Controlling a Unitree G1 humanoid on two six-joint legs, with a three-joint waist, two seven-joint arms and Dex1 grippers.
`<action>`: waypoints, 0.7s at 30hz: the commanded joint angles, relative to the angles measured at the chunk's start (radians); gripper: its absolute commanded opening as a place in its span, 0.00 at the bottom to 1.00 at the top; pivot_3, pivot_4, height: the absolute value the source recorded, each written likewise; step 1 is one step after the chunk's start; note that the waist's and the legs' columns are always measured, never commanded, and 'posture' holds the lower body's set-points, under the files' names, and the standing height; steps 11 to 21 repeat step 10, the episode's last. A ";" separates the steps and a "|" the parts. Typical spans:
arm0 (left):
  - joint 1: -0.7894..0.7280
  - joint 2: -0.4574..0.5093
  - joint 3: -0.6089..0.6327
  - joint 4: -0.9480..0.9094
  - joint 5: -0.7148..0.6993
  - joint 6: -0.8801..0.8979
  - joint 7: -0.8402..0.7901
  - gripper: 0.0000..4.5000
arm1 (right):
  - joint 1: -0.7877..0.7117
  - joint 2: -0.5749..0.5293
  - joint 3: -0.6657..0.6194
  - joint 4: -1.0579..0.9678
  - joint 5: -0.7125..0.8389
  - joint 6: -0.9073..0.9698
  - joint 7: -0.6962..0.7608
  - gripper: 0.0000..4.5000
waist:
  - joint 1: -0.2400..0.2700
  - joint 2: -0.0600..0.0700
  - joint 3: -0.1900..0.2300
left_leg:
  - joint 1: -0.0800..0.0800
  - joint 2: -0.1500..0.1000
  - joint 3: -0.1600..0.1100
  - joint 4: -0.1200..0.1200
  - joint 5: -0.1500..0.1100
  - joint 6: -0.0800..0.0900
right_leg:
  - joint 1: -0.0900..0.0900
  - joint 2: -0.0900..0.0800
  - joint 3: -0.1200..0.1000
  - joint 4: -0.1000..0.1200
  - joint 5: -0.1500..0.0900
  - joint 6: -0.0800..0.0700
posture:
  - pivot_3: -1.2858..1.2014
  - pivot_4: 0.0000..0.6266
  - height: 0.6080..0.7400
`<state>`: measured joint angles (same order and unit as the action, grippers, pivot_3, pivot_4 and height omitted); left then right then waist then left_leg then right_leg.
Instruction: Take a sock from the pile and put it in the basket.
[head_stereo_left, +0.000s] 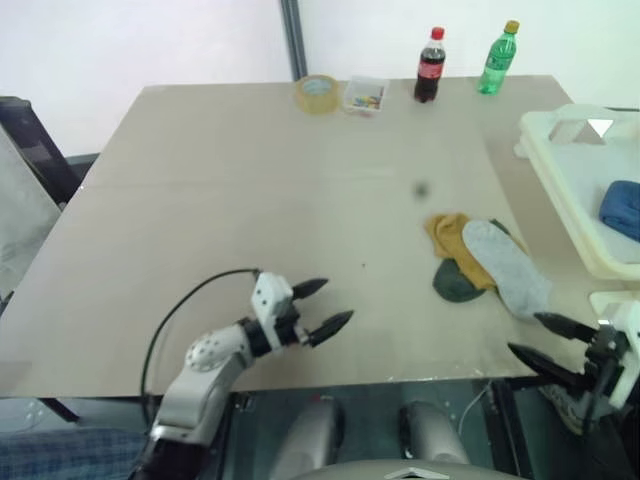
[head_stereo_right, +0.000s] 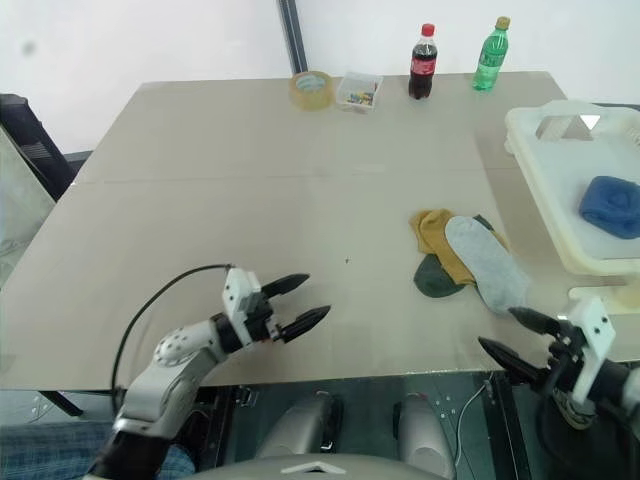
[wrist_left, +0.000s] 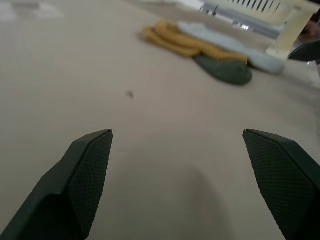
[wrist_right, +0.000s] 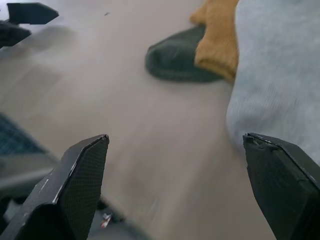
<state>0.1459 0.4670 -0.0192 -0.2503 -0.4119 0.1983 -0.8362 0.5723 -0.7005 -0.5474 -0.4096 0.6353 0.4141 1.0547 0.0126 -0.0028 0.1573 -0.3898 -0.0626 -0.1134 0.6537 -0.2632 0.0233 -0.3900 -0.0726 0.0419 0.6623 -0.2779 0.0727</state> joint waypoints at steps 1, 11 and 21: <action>0.082 0.026 0.087 -0.117 -0.023 0.015 0.049 1.00 | 0.043 -0.003 -0.064 0.050 -0.004 -0.110 0.106 0.98 | 0.001 0.000 0.000 | 0.001 0.000 0.000 0.000 0.000 0.000 | 0.001 0.000 0.000 -0.001 0.000 0.000 | 0.52 0.24 1.00; 0.294 0.039 0.161 -0.293 -0.020 0.019 0.115 1.00 | 0.017 -0.015 -0.073 0.114 -0.002 -0.181 0.158 0.98 | 0.003 0.000 0.000 | 0.002 0.000 0.000 -0.001 -0.001 0.000 | 0.004 -0.003 0.002 -0.004 0.000 0.000 | 0.52 0.24 1.00; 0.294 0.039 0.161 -0.293 -0.020 0.019 0.115 1.00 | 0.017 -0.015 -0.073 0.114 -0.002 -0.181 0.158 0.98 | 0.003 0.000 0.000 | 0.002 0.000 0.000 -0.001 -0.001 0.000 | 0.004 -0.003 0.002 -0.004 0.000 0.000 | 0.52 0.24 1.00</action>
